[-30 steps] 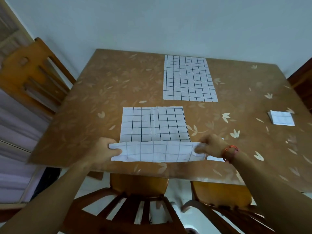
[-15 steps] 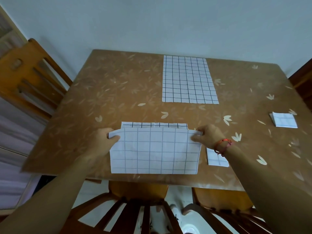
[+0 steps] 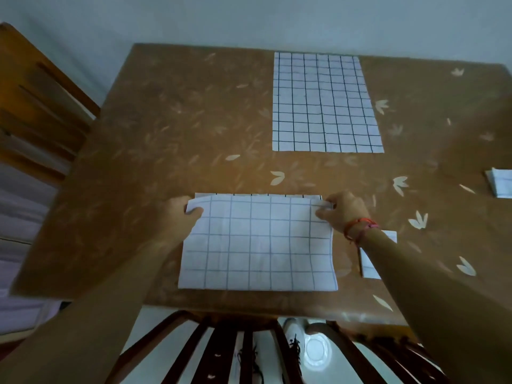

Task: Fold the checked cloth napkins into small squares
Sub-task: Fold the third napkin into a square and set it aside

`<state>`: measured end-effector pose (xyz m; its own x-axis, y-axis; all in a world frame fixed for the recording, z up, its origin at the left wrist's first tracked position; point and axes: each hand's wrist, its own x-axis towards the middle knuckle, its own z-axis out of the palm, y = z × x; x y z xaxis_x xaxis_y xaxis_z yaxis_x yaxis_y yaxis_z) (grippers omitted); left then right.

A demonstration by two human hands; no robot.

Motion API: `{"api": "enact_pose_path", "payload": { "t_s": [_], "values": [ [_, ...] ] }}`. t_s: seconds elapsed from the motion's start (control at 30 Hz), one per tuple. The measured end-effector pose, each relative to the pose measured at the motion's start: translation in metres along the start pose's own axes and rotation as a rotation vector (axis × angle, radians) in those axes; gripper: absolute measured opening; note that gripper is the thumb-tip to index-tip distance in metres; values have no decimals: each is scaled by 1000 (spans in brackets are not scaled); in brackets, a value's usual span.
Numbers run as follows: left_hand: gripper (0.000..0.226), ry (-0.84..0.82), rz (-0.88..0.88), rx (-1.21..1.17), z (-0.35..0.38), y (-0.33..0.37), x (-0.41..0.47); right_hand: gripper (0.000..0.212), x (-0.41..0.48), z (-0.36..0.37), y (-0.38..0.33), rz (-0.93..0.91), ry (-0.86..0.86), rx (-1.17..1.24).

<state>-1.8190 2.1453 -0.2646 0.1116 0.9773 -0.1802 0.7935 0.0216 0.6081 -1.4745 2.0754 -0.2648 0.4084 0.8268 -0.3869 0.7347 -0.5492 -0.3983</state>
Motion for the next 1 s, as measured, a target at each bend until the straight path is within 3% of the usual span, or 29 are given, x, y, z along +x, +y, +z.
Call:
{"api": "enact_pose_path", "payload": {
  "t_s": [0.3,0.37,0.53,0.77,0.87,1.0],
  "values": [
    [26,37,-24,97,25,-21,27,17,26,20,1,26,39,12],
    [14,58,-22,61,27,-18,26,22,28,22,3,14,55,37],
    [32,89,-45,-5,24,-9,15,41,21,20,2,0,68,66],
    [34,-104,202,142,43,0,-53,51,-27,34,-9,-104,47,-91],
    [38,-215,340,205,63,-5,-94,52,-61,57,-12,-244,7,-146],
    [43,-237,494,330,85,-21,-137,53,-107,93,-11,-427,-35,-240]
  ]
}}
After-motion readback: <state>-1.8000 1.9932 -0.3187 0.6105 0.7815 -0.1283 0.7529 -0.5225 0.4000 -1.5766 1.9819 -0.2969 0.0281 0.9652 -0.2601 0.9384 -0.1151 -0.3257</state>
